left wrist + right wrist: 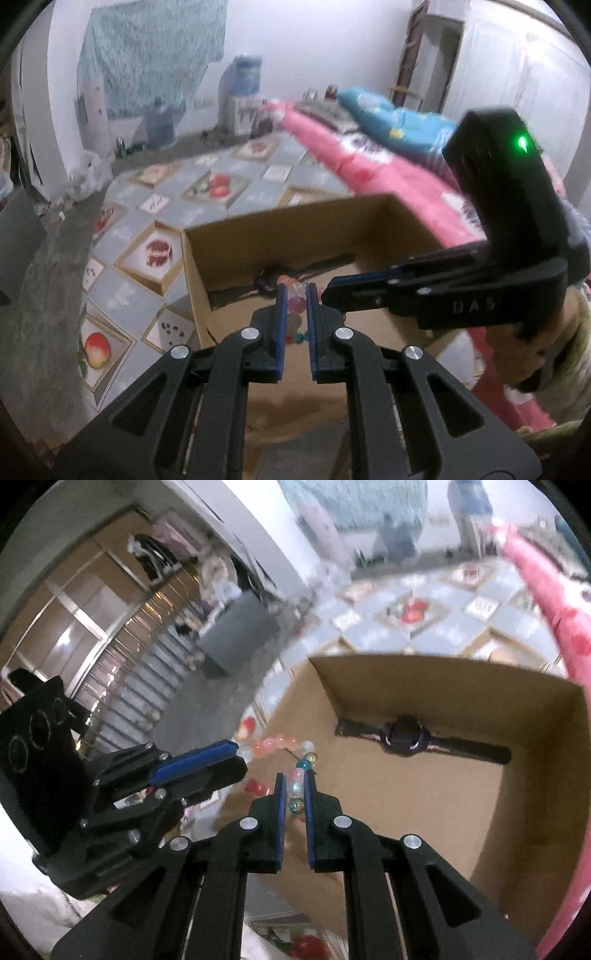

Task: Organize jewelry
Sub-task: 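Carry the bead bracelet into the box with the right gripper and release it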

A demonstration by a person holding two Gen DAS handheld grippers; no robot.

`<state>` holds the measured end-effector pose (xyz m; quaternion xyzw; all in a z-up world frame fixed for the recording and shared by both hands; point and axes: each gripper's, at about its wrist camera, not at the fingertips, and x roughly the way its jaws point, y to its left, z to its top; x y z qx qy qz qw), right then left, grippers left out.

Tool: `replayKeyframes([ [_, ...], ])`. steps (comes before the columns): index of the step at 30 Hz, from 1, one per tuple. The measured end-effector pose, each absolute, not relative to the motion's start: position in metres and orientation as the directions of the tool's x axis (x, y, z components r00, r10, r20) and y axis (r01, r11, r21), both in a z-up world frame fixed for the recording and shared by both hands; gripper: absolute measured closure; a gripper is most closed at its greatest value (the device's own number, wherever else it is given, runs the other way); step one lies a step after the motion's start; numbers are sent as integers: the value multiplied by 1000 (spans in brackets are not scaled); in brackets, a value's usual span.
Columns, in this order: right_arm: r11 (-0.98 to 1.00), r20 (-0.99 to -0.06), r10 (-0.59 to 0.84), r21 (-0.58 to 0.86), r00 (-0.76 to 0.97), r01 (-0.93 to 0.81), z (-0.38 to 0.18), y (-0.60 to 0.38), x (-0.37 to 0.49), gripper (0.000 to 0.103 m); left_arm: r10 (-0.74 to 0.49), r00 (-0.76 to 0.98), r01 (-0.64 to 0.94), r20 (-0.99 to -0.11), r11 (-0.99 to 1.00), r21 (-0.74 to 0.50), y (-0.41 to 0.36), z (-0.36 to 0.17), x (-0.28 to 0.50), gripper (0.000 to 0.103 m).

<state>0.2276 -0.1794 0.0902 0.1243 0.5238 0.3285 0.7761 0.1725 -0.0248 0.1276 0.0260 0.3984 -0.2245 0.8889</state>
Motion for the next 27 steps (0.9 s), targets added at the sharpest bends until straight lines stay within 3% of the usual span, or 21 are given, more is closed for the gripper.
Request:
replayKeyframes([
  [11, 795, -825, 564, 530, 36, -295, 27, -150, 284, 92, -268, 451, 334, -851, 935, -118, -17, 70, 219, 92],
  [20, 786, -774, 609, 561, 175, -259, 50, -184, 271, 92, -257, 541, 275, -801, 954, -121, -1, 85, 205, 87],
  [23, 789, -737, 613, 555, 285, -262, 73, -209, 247, 89, -253, 596, 242, -762, 962, -130, 10, 98, 190, 77],
  [24, 798, -723, 603, 543, 337, -262, 82, -219, 235, 80, -250, 606, 232, -755, 964, -133, 13, 100, 187, 73],
  [27, 832, -694, 549, 504, 466, -230, 100, -252, 200, 69, -258, 625, 195, -737, 966, -172, 27, 104, 171, 58],
])
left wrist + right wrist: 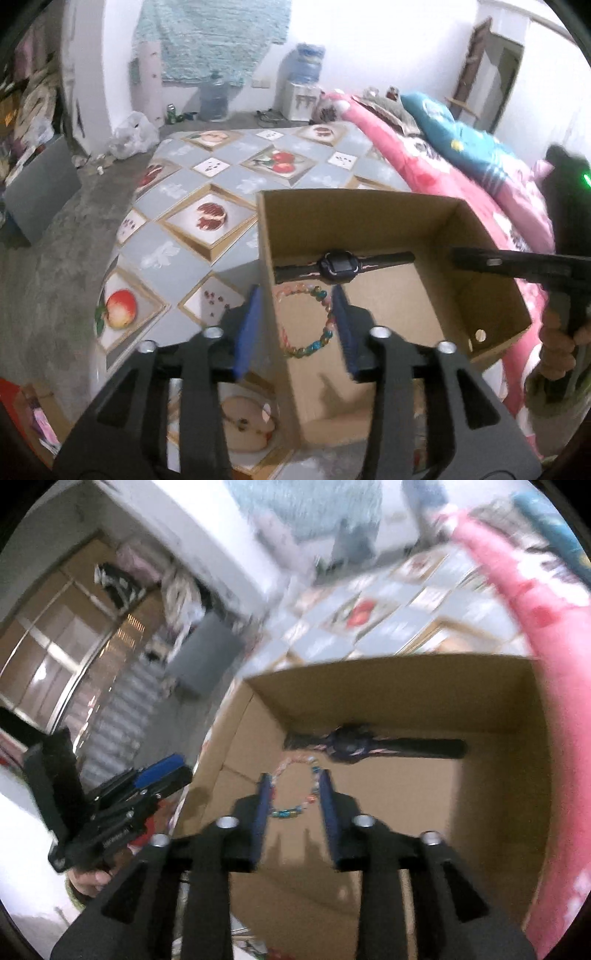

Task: Organize jewelry
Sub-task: 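Carry the bead bracelet into the box with the right gripper and release it, then withdraw both grippers from the box, leaving watch and bracelet inside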

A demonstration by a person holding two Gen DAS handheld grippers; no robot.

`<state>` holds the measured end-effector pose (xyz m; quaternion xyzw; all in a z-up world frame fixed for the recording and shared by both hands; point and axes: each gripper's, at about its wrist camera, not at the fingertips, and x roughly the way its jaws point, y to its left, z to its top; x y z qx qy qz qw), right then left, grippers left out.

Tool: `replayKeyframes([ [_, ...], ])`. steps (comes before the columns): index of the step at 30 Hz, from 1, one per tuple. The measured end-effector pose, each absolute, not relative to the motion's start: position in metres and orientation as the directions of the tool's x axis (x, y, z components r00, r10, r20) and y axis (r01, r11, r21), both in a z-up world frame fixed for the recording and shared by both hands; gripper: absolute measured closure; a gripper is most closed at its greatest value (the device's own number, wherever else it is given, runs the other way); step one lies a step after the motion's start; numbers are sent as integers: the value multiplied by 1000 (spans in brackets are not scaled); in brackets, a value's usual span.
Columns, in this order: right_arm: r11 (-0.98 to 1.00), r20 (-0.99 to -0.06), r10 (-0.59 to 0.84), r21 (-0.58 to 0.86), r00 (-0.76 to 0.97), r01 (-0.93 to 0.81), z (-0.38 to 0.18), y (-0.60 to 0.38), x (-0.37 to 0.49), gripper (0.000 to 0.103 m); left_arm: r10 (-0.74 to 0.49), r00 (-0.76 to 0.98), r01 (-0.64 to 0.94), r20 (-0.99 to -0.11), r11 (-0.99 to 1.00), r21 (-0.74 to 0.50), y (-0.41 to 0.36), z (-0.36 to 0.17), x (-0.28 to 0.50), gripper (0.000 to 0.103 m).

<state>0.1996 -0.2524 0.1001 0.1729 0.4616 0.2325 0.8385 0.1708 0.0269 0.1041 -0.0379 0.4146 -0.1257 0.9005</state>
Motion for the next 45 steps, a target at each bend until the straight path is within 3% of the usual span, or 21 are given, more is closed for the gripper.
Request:
replayKeyframes([
  [6, 890, -670, 395, 450, 629, -79, 115, -319, 138, 53, -307, 595, 132, -743, 949, -286, 48, 89, 148, 39],
  [16, 894, -772, 351, 445, 531, 56, 64, -350, 140, 52, -407, 488, 82, -772, 902, -424, 35, 53, 153, 38],
  [20, 868, -782, 427, 495, 454, 35, 45, -344, 148, 52, -396, 491, 75, -776, 907, -415, 28, 53, 154, 36],
  [36, 889, -793, 417, 456, 443, -21, 75, -334, 181, 48, -364, 539, 71, -760, 918, -389, 25, 78, 169, 35],
  [45, 894, -805, 417, 448, 422, -28, 54, -319, 206, 48, -302, 541, 25, -785, 939, -344, 30, 65, 196, 35],
])
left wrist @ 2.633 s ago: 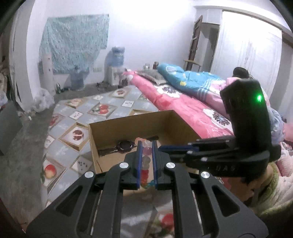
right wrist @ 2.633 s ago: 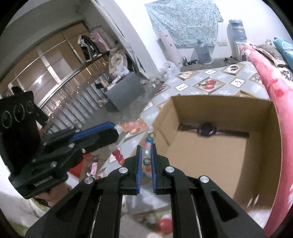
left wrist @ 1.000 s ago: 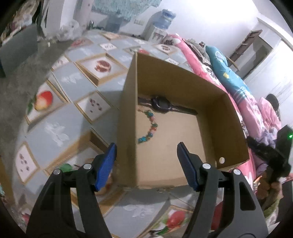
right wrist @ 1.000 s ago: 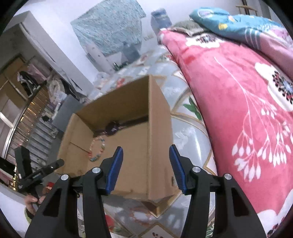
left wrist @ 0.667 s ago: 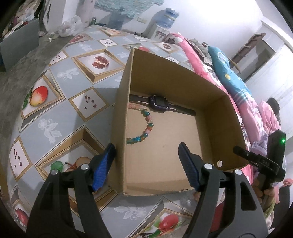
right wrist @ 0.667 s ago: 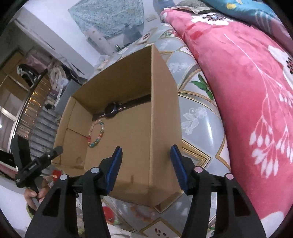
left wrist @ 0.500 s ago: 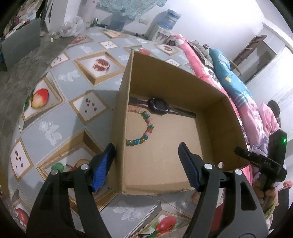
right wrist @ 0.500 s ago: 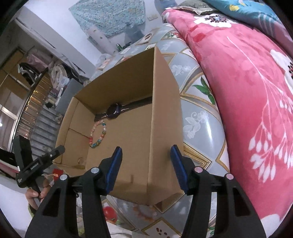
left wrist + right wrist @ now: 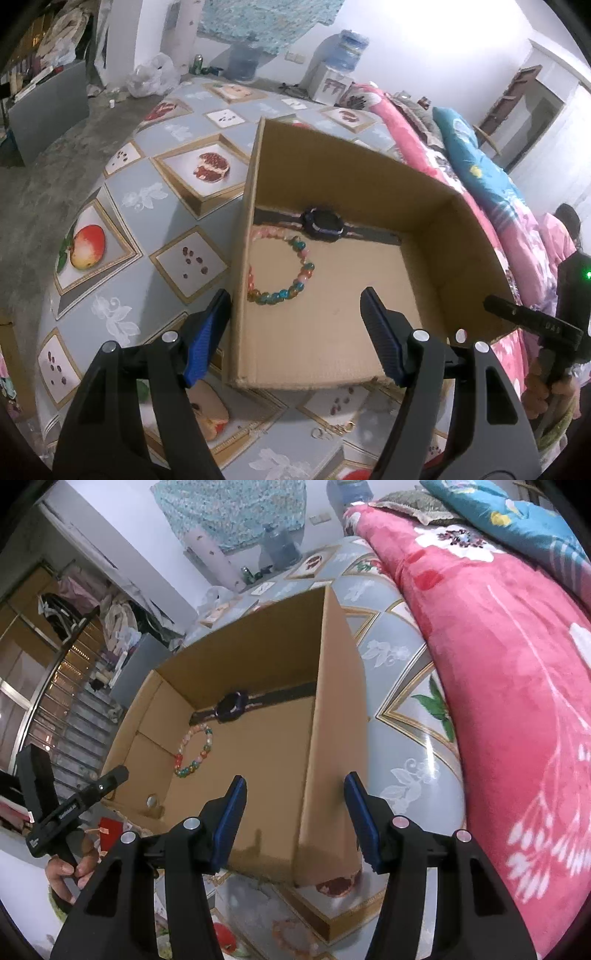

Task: Organize jewelry
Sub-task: 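Withdraw both grippers from the box, leaving watch and bracelet inside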

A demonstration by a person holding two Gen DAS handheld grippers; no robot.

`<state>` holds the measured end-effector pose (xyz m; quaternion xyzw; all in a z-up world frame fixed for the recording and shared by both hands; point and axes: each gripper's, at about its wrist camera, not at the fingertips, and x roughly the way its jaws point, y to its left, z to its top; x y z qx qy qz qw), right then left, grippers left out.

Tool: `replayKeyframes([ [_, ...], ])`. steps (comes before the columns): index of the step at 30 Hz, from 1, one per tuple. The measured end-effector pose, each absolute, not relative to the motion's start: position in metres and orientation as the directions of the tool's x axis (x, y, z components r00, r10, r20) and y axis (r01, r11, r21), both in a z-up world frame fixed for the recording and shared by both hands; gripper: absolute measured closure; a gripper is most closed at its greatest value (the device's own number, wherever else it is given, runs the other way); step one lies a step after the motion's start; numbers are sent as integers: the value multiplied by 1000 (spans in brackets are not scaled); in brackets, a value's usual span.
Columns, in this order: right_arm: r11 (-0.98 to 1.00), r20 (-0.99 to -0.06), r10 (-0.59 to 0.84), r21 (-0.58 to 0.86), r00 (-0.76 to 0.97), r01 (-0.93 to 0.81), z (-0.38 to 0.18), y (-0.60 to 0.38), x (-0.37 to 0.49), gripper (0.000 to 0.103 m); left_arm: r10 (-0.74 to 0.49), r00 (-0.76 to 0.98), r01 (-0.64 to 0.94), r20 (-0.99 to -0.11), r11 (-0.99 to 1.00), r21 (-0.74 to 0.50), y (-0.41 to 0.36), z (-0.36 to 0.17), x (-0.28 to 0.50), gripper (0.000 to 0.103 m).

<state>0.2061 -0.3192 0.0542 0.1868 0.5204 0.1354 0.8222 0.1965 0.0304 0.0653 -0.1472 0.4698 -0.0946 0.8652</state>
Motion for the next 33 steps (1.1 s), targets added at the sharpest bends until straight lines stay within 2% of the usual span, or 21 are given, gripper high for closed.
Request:
replayKeyframes([
  [17, 887, -799, 424, 461, 426, -20, 41, -317, 200, 48, -222, 535, 41, -816, 971, -237, 20, 54, 190, 35],
  [27, 883, -796, 431, 468, 426, -20, 37, -321, 190, 48, -232, 526, 41, -818, 968, -248, 21, 54, 168, 35],
  [33, 847, -750, 477, 532, 458, -10, 35, -332, 184, 48, -237, 553, 37, -799, 965, -260, 24, 57, 161, 32],
])
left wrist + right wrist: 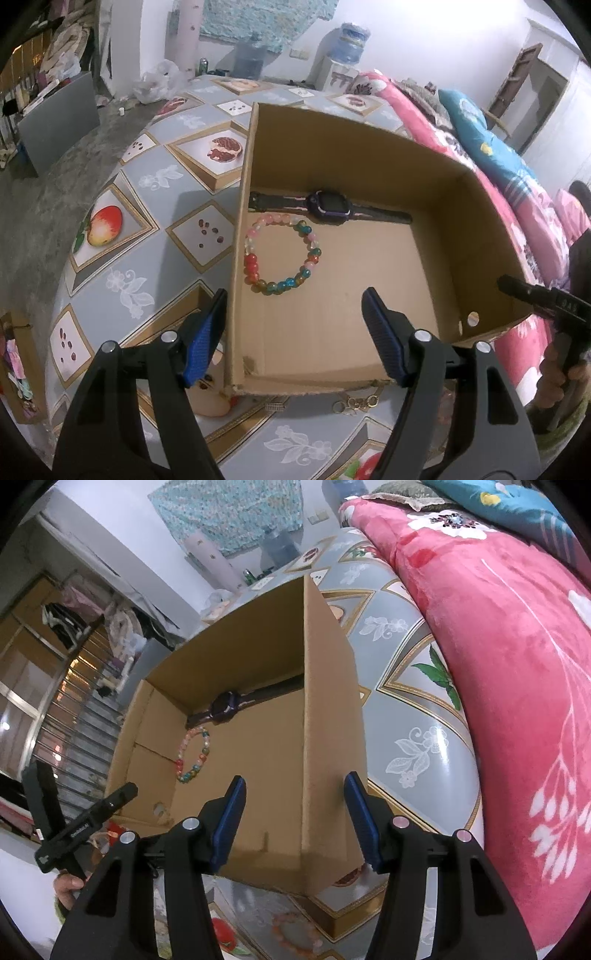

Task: Organize jewelry
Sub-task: 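Withdraw both grippers from the box, leaving watch and bracelet inside, then move both grippers toward the pink bead bracelet and metal trinkets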

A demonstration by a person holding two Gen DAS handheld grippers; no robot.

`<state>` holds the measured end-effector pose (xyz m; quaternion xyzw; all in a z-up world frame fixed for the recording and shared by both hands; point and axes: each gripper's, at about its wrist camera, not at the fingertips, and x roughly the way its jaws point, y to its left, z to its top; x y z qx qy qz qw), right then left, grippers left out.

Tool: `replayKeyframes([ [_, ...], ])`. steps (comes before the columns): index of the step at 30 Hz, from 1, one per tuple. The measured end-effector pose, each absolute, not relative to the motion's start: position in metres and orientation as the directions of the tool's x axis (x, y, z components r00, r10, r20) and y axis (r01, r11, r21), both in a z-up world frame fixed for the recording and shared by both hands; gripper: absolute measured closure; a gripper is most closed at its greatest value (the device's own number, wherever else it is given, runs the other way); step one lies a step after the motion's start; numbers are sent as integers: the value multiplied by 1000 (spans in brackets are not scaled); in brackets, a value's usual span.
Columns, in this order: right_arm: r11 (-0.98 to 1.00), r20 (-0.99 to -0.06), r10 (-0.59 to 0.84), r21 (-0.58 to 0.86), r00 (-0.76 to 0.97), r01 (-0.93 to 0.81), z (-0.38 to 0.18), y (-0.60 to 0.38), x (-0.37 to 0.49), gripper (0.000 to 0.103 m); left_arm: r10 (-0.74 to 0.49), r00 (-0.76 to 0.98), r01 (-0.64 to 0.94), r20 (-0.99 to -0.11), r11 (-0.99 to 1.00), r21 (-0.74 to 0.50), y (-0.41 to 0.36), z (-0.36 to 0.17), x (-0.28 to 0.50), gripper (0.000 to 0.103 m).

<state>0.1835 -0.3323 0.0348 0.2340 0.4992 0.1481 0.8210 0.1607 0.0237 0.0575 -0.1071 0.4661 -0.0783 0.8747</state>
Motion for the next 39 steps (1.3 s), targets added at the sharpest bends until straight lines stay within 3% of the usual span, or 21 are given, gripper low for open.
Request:
replayKeyframes([
  [3, 846, -735, 455, 533, 502, 13, 36, -343, 170, 47, -268, 628, 46, -731, 950, -309, 34, 70, 145, 25],
  [8, 859, -724, 394, 510, 567, 55, 35, -360, 135, 35, -293, 719, 62, -630, 930, -362, 55, 85, 111, 19],
  [19, 902, -664, 326, 431, 673, -12, 60, -354, 77, 26, -219, 616, 60, -757, 971, -233, 51, 35, 62, 19],
  [27, 976, -680, 177, 216, 712, -36, 78, -325, 57, 7, -150, 545, 107, -825, 988, -109, 30, -5, 54, 19],
  [34, 1000, -700, -13, -11, 714, 7, 75, -298, 41, 7, -125, 548, 87, -827, 992, -93, 35, -14, 58, 19],
  [39, 997, -684, -63, -81, 727, 10, 77, -287, 32, 7, -108, 564, 74, -818, 994, -79, 37, -15, 65, 19],
])
